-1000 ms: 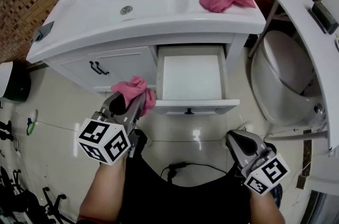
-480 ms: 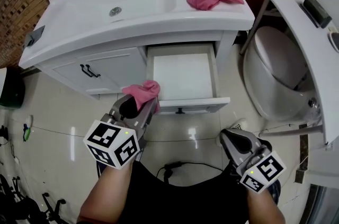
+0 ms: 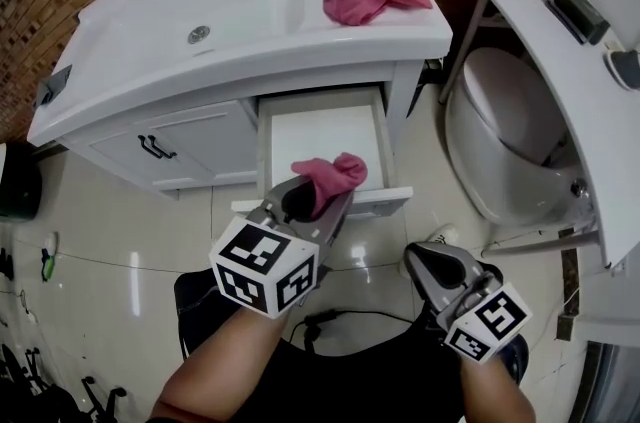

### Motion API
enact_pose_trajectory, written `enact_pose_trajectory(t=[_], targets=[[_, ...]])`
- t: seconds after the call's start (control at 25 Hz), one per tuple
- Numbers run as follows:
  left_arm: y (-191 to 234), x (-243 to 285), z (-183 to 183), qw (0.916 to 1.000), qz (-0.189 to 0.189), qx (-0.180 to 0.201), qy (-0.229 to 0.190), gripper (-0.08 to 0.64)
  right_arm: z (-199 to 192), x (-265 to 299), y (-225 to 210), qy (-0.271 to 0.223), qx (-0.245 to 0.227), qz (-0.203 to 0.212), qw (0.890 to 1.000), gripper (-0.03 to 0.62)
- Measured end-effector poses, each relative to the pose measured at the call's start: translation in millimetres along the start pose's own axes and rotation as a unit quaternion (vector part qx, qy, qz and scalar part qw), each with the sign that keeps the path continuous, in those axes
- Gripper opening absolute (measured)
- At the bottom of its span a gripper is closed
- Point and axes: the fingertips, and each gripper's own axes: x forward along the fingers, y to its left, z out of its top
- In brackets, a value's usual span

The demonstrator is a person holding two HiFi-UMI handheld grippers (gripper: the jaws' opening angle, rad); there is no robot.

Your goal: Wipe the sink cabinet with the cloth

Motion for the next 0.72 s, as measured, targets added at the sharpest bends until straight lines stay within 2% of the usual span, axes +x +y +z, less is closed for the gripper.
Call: enact_pose_trajectory(t=[0.12,0.32,0.72], targets=[[-22.1,19.2,-0.1,0.9994,-0.031,-0.011,0.007,0.107,-0.4,-0.7,-1.8,-0.003,0.004,0.0,1.0,0.006],[-49.7,43.8,0.3,0.9978,-0.065,-0.005,0.015,0.107,-0.4,-1.1,-6.2,-0.007,0.008,-0.002,1.0,0.006],[-59.6,59.1,5.2,0.9959,-0.087,0.006,0.026,0.107,4.2,8.4,-7.5,-0.008,0.011,0.001,1.0,0.006]])
